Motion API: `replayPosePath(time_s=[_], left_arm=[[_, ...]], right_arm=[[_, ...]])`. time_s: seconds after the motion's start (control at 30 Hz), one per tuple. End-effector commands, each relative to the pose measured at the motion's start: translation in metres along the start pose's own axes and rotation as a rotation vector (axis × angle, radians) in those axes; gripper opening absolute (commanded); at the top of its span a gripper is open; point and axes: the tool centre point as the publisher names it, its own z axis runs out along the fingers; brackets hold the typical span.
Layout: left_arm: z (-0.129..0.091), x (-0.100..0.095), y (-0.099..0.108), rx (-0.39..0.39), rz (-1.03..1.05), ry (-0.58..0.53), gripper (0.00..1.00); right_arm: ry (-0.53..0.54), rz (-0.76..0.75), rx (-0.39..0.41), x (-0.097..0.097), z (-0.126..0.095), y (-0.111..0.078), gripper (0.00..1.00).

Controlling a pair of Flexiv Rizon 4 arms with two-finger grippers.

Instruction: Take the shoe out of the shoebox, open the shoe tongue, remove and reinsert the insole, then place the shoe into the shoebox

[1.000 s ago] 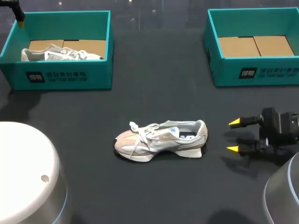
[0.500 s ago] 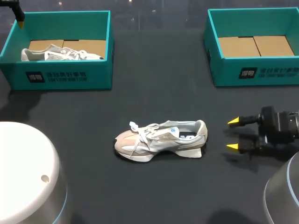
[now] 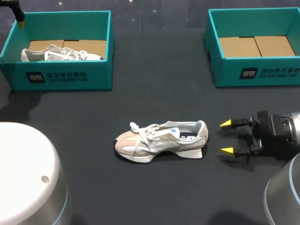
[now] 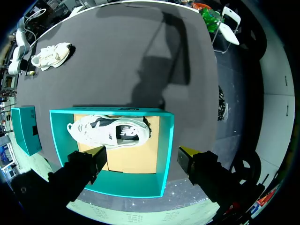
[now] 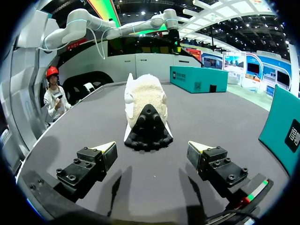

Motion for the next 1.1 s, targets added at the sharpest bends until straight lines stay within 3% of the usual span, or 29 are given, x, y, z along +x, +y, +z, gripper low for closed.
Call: replayPosePath(time_s=[0.03,0.23,1.1], left_arm=[[0.000,0.001,-0.001,-0.003,0.001,0.001,1.00],[0.000,0.001,-0.001,-0.003,0.001,0.001,1.00],[0.000,0.001,-0.001,-0.003,0.001,0.001,1.00]], right_arm=[[0.002,0.000,0.002,-0.001,0.000,0.000,1.00],[0.002,0.000,0.002,-0.001,0.000,0.000,1.00],[-0.006,0.053,0.028,0.017,0.041,0.017,1.00]])
